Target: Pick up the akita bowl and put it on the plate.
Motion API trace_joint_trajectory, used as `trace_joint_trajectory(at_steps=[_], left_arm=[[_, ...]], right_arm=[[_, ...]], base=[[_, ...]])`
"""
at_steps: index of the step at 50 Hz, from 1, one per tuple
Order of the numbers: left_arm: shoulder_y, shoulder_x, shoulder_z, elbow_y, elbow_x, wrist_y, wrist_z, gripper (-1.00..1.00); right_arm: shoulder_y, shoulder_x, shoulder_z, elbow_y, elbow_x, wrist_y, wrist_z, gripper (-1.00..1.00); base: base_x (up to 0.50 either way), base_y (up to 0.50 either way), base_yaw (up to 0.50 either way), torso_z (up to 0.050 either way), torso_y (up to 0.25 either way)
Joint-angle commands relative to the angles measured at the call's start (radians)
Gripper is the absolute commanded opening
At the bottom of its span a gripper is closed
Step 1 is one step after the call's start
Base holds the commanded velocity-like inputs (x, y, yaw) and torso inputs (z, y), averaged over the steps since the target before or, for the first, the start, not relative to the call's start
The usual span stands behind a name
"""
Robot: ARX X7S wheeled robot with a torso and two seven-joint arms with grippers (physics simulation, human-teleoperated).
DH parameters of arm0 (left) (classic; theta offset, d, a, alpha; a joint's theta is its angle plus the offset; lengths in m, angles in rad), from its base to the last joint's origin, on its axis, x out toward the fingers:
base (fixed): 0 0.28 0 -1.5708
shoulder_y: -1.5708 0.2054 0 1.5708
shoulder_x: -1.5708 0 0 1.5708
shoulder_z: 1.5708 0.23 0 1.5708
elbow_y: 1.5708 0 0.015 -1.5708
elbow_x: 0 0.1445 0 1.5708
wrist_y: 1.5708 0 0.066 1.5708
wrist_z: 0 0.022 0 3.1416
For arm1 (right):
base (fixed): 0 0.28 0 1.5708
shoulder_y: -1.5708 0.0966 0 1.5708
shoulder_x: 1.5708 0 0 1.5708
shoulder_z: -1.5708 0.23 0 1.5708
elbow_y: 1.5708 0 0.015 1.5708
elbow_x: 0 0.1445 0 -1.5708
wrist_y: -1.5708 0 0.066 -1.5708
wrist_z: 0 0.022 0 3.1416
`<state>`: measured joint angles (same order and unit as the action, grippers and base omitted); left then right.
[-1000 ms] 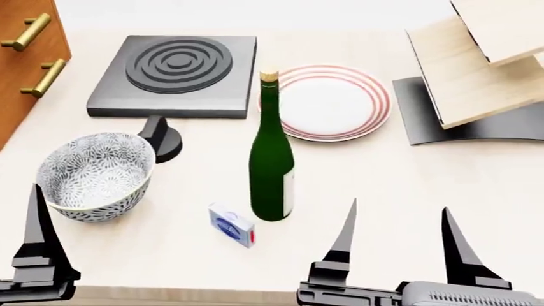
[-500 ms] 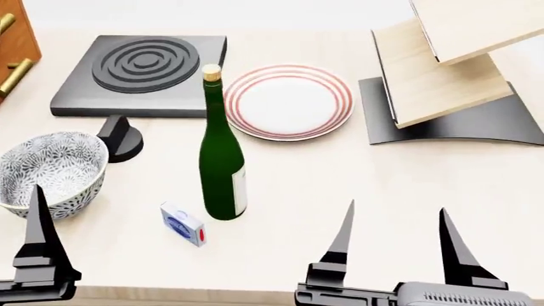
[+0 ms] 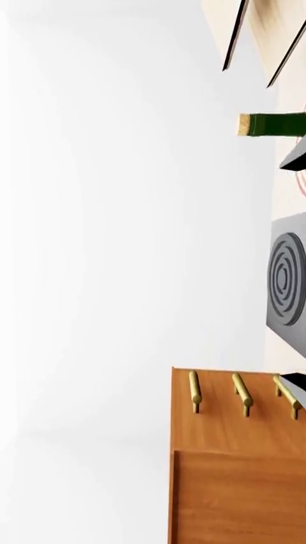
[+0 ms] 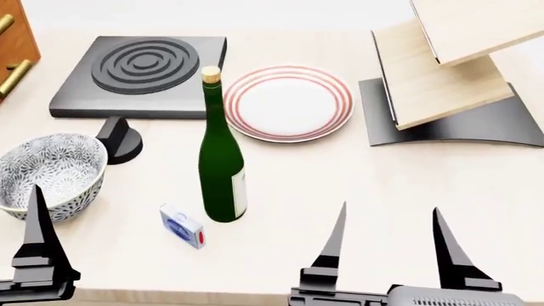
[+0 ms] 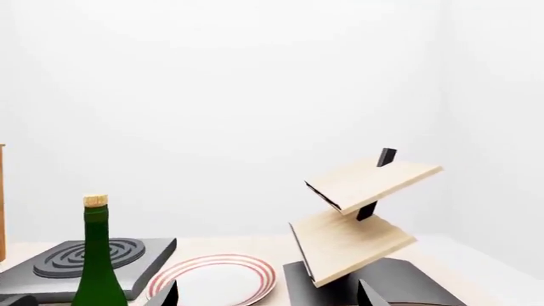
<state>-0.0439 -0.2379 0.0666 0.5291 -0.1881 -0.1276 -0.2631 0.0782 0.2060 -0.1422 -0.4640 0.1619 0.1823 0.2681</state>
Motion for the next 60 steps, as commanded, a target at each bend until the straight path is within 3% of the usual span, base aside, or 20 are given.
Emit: trace_joint_trajectory(at_steps=[1, 60], left_arm=[[-0.002, -0.004, 0.003, -0.004, -0.004, 0.004, -0.006, 1.00], [0.007, -0.054, -0.129, 0.031, -0.089, -0.011, -0.082, 1.00]], right_arm=[[0.002, 0.008, -0.010, 0.001, 0.000, -0.001, 0.005, 1.00], [0.025, 0.043, -0.020, -0.013, 0.043, 0.007, 0.056, 1.00]], base=[[0.04, 0.00, 0.00, 0.000, 0.000], [0.12, 0.00, 0.00, 0.000, 0.000]])
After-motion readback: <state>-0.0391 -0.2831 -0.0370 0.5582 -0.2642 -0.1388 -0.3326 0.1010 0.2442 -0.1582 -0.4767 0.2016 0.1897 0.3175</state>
